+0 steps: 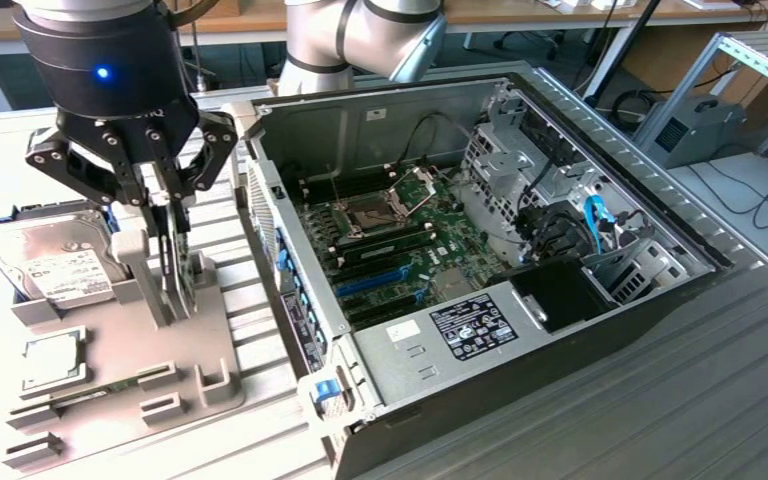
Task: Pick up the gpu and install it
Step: 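Pick up the gpu and move the gpu toward the slot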
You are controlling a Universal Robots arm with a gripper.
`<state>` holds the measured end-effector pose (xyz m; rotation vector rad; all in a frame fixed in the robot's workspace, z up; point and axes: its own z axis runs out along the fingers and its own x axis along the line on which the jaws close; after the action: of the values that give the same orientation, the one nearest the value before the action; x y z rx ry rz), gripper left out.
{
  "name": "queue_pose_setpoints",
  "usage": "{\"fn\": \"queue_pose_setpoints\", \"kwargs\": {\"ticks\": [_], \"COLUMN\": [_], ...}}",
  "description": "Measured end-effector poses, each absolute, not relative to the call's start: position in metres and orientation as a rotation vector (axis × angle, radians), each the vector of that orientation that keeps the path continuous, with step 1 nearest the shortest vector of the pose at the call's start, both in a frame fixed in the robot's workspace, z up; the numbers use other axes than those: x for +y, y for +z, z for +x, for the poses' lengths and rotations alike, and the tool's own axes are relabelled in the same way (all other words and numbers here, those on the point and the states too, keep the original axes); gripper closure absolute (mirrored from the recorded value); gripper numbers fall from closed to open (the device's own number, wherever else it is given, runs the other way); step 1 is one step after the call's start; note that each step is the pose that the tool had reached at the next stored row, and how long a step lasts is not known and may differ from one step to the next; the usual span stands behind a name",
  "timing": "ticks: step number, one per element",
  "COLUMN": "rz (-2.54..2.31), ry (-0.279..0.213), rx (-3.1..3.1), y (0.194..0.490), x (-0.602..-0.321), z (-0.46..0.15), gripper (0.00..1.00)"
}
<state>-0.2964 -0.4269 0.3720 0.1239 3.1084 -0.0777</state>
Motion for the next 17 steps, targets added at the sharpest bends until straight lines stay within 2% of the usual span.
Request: {"fn": "queue_pose_setpoints", "kwargs": {"ticks": [17], "rz": [0.124], "ry": [-0.078], "rx": [3.108], "y": [0.384], "x": [-0.427], "z": [-0.296], "gripper": [0.74]}}
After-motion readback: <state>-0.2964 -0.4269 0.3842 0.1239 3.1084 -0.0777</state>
